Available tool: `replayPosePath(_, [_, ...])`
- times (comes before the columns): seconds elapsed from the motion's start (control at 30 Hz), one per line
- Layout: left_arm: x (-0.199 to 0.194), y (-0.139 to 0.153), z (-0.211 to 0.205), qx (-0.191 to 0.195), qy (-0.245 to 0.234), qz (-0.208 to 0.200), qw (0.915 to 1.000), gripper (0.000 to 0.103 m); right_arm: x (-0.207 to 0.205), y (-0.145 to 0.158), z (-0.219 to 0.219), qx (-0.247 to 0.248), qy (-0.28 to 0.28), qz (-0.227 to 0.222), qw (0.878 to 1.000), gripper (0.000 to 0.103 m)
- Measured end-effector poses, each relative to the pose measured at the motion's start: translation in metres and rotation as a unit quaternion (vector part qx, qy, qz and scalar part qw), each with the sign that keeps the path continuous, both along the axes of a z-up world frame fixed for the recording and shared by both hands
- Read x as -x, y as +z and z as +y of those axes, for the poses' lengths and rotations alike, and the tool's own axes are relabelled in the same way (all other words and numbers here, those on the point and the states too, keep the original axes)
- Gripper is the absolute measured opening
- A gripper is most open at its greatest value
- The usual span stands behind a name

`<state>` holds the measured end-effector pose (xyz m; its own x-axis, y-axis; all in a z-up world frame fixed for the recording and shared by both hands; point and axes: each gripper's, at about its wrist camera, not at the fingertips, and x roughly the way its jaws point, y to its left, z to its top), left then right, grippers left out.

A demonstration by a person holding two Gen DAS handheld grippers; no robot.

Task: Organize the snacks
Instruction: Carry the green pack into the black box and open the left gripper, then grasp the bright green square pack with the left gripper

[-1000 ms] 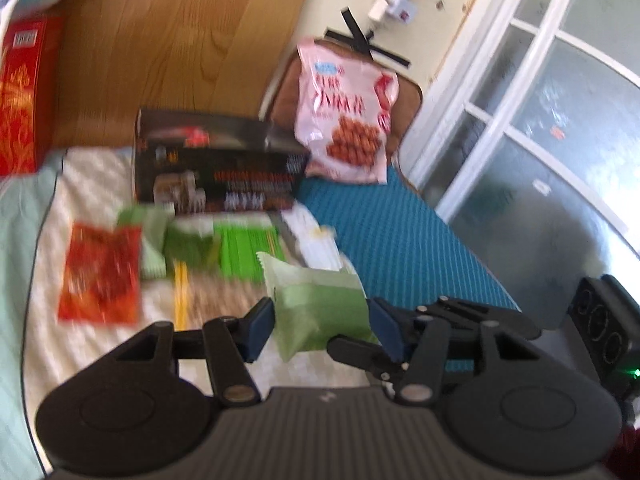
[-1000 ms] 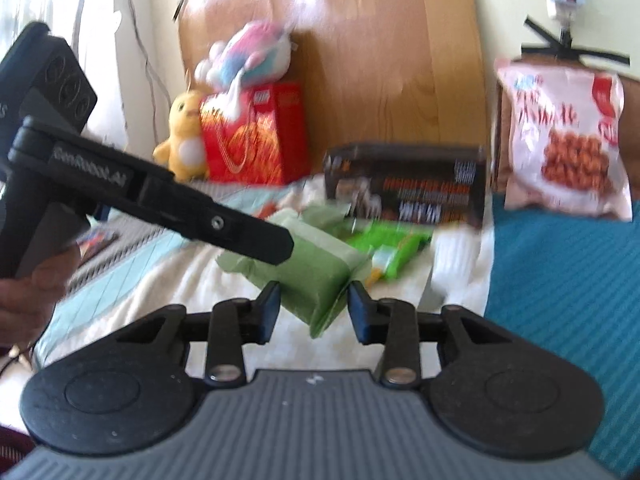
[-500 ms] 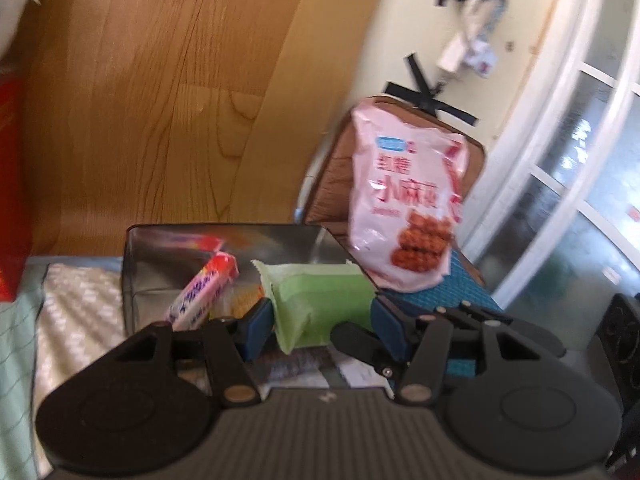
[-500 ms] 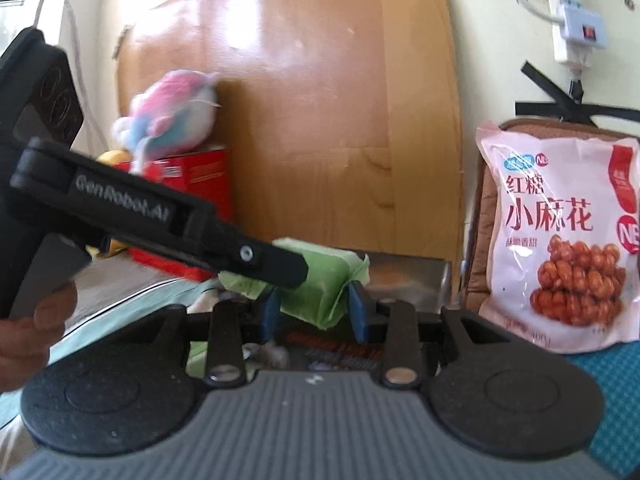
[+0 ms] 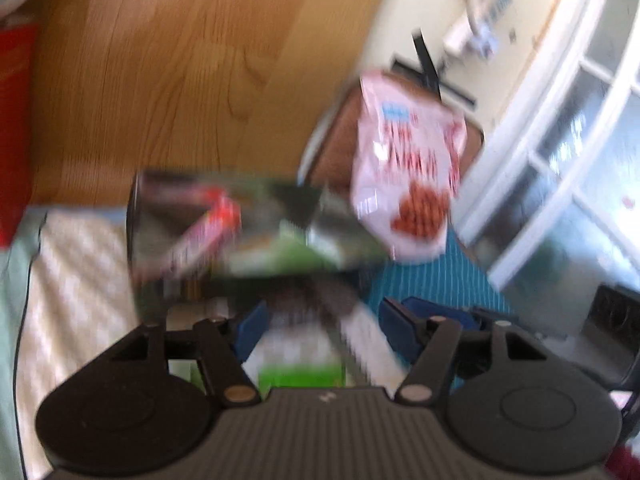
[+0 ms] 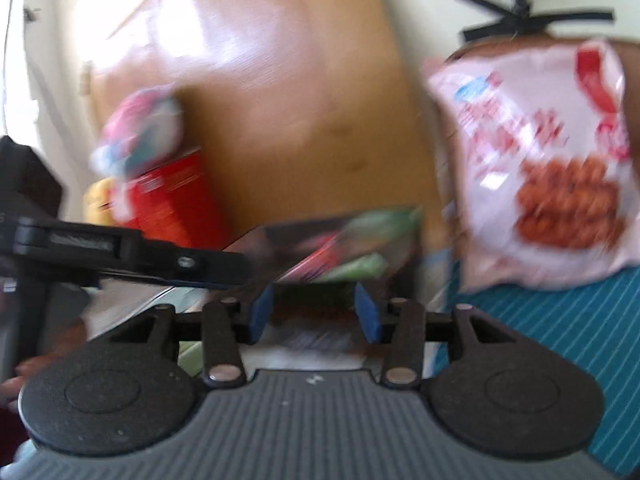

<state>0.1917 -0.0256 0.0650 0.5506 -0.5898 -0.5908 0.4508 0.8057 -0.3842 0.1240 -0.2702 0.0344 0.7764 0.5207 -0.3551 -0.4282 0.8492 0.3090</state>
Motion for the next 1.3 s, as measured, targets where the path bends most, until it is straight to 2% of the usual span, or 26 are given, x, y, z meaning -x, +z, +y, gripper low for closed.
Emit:
replayPosePath(0.07, [0.011, -0.013, -0.003, -0.028, -0.004, 0.022, 0.9993, 0.062, 0.017, -0.011, 0.011, 0.020, 0.019, 0.014, 1.000, 0.048])
replayPosePath(0.17, [0.016, -0.033, -0.006, -0.031, -0.011, 0.066, 0.9973, 0.062, 0.031, -0.027, 0.030, 0.064, 0.032, 0.032, 0.997, 0.048])
replayPosePath(0.27, [0.016, -0.046, -0.011, -0.031, -0.017, 0.091, 0.9953, 0.063, 0.032, -0.035, 0.046, 0.104, 0.033, 0.045, 0.993, 0.048])
replayPosePath(0.33, [0.017, -0.047, -0.017, -0.038, -0.016, 0.083, 0.9957, 0.072, 0.029, -0.038, 0.049, 0.115, 0.029, 0.050, 0.992, 0.048])
replayPosePath(0.4, [0.014, -0.049, -0.025, -0.037, -0.015, 0.078, 0.9961, 0.076, 0.023, -0.039, 0.052, 0.111, 0.024, 0.048, 0.992, 0.050])
replayPosePath(0.5, [0.013, -0.050, -0.034, -0.042, -0.008, 0.069, 0.9967, 0.074, 0.014, -0.039, 0.051, 0.109, 0.010, 0.050, 0.993, 0.054])
replayPosePath(0.53, [0.012, -0.049, -0.036, -0.035, -0.007, 0.074, 0.9966, 0.072, 0.014, -0.039, 0.050, 0.108, 0.000, 0.048, 0.993, 0.052])
replayPosePath(0.6, [0.015, -0.047, -0.031, -0.016, -0.005, 0.088, 0.9960, 0.070, 0.017, -0.037, 0.045, 0.102, -0.022, 0.039, 0.994, 0.038])
replayPosePath(0.67, [0.025, -0.041, -0.029, -0.001, -0.009, 0.082, 0.9966, 0.070, 0.029, -0.027, 0.040, 0.096, -0.028, 0.021, 0.995, 0.036])
replayPosePath(0.77, [0.043, -0.027, -0.028, 0.011, -0.015, 0.068, 0.9975, 0.068, 0.053, -0.015, 0.043, 0.112, -0.032, -0.012, 0.993, 0.035])
replayPosePath(0.87, [0.071, -0.019, -0.028, 0.011, -0.022, 0.052, 0.9984, 0.068, 0.081, -0.008, 0.047, 0.123, -0.035, -0.034, 0.991, 0.036])
replayPosePath(0.97, [0.099, -0.018, -0.027, 0.003, -0.031, 0.037, 0.9988, 0.068, 0.108, -0.011, 0.043, 0.106, -0.026, -0.032, 0.994, 0.036])
replayPosePath(1.1, [0.130, -0.024, -0.021, 0.020, -0.040, 0.033, 0.9984, 0.068, 0.145, -0.015, 0.048, 0.109, -0.028, -0.040, 0.993, 0.037])
replayPosePath(1.3, [0.163, -0.042, -0.008, 0.021, -0.040, 0.059, 0.9973, 0.068, 0.171, -0.025, 0.056, 0.104, -0.006, -0.004, 0.995, 0.038])
